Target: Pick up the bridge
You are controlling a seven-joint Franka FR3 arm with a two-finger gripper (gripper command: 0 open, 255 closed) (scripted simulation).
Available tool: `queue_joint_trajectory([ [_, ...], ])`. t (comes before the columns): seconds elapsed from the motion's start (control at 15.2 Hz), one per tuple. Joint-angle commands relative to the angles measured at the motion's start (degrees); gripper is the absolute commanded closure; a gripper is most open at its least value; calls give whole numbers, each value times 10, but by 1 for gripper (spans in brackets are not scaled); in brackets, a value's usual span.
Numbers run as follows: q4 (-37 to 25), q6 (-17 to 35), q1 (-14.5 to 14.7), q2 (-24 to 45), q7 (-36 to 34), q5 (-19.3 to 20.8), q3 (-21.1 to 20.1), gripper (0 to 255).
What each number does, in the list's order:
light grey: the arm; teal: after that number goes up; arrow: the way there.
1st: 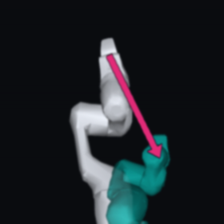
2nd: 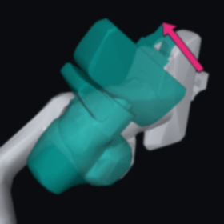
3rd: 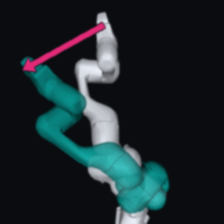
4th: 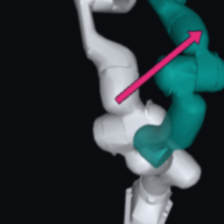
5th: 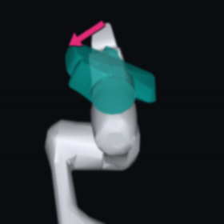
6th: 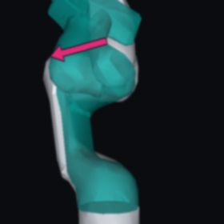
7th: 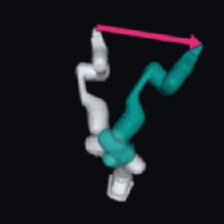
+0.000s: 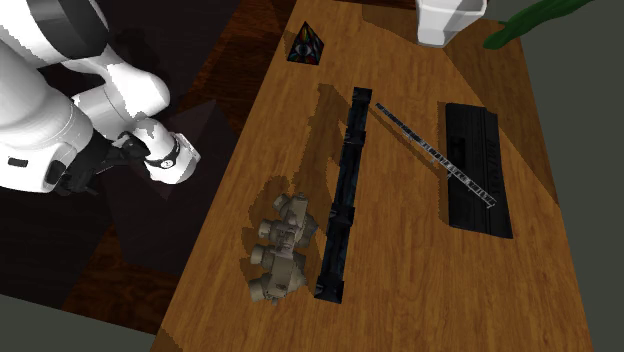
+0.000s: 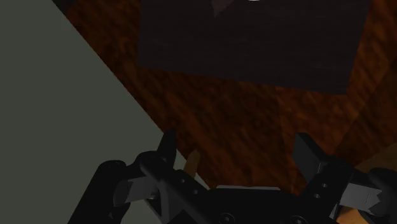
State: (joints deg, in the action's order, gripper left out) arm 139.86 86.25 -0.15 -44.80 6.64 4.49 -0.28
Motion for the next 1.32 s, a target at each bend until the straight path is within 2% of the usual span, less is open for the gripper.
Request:
queue_joint_trajectory([
  [0.0,0,0,0,0,0,0,0,0],
  [0.66,-74,13,6,75,-244,-118,-137,0],
  [0.99,-140,30,-2,144,-366,-150,-200,0],
  [1.25,-207,43,-12,213,-465,-158,-249,0],
])
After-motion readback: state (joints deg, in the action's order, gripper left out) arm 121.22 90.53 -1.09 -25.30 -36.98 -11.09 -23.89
